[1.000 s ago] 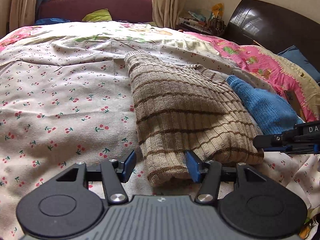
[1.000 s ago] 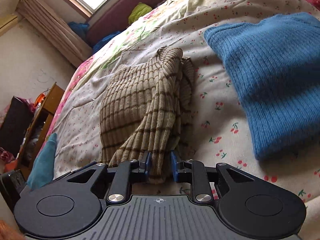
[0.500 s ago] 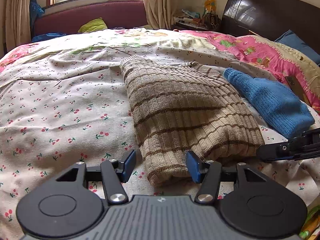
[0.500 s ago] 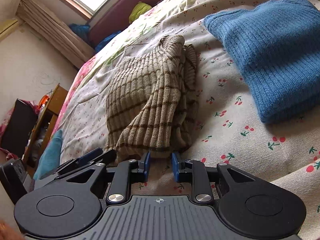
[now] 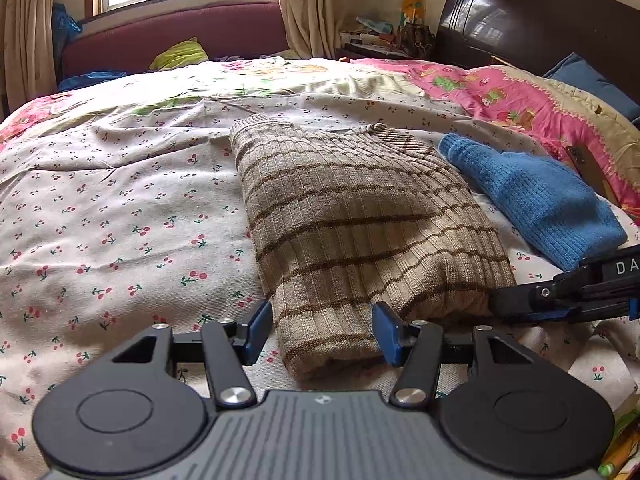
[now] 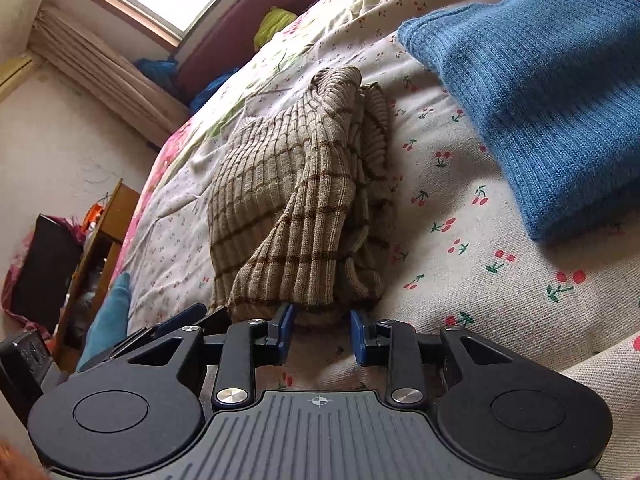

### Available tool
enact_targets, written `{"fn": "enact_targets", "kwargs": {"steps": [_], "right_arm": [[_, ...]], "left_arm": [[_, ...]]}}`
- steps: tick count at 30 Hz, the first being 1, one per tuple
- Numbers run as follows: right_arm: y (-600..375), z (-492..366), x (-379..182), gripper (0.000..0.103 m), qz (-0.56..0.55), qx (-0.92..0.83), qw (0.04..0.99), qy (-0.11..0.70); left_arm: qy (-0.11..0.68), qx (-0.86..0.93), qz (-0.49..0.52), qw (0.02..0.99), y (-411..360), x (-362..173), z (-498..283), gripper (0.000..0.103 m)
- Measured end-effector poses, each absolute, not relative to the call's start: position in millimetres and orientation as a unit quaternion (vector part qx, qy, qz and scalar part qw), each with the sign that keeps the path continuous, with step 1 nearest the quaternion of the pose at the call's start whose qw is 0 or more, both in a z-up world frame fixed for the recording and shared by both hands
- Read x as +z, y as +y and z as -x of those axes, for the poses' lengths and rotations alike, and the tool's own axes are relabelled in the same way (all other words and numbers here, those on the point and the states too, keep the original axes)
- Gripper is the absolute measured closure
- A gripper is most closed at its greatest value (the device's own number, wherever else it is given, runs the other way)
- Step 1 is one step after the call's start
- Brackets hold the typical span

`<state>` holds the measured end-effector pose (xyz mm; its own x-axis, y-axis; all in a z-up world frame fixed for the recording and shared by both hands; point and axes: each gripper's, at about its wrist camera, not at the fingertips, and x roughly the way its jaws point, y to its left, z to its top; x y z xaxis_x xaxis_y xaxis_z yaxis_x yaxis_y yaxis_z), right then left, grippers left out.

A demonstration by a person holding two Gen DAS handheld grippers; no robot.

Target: Fold small clothes

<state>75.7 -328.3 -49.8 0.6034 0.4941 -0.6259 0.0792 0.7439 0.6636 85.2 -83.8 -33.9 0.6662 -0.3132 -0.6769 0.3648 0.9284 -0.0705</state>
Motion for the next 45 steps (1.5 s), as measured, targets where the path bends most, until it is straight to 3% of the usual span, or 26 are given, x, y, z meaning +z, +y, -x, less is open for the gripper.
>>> {"fn": "enact_targets", "kwargs": {"steps": [2, 4, 7, 12, 15, 17, 23, 31, 36, 40, 45], "right_arm": [[-331, -79, -49, 0.075, -0.354, 0.131, 0.824, 0.422], [-339, -79, -46, 0.087, -0.381, 0.138, 0.818, 0.408], [-347, -75, -32, 0.092, -0.382, 0.134, 0.830, 0.384], [-356, -69, -1, 0.094, -0.345, 0.135, 0.864, 0.340], [-351, -84, -27, 0.093, -0.304, 0.105, 0.859, 0.398], [-350, -85, -46, 0.089, -0.322, 0.112, 0.836, 0.429], [-364, -75, -40, 0.080, -0.351, 0.137, 0.835, 0.400], [-327, -65, -23, 0.080, -0.115, 0.176, 0.883, 0.419], [-304, -87, -32, 0.080, -0.052, 0.192, 0.879, 0.433], [-312, -90, -35, 0.091, -0.074, 0.181, 0.875, 0.442], [-334, -78, -31, 0.093, -0.113, 0.141, 0.879, 0.442]], "left_arm": [[0.361, -0.186, -0.042, 0.913, -86, -33, -84, 0.039], [0.359, -0.188, -0.046, 0.913, -86, -32, -83, 0.039], [0.354, -0.191, -0.047, 0.914, -86, -29, -83, 0.039], [0.349, -0.201, -0.050, 0.914, -89, -29, -82, 0.038], [0.376, -0.201, -0.070, 0.902, -98, -45, -87, 0.037], [0.386, -0.198, -0.073, 0.898, -98, -50, -89, 0.037], [0.388, -0.198, -0.068, 0.898, -88, -46, -86, 0.035], [0.399, -0.190, -0.044, 0.896, -84, -49, -90, 0.033], [0.393, -0.193, -0.055, 0.897, -85, -43, -88, 0.033], [0.385, -0.194, -0.052, 0.901, -85, -40, -88, 0.033], [0.405, -0.191, -0.076, 0.891, -91, -55, -90, 0.032]]}}
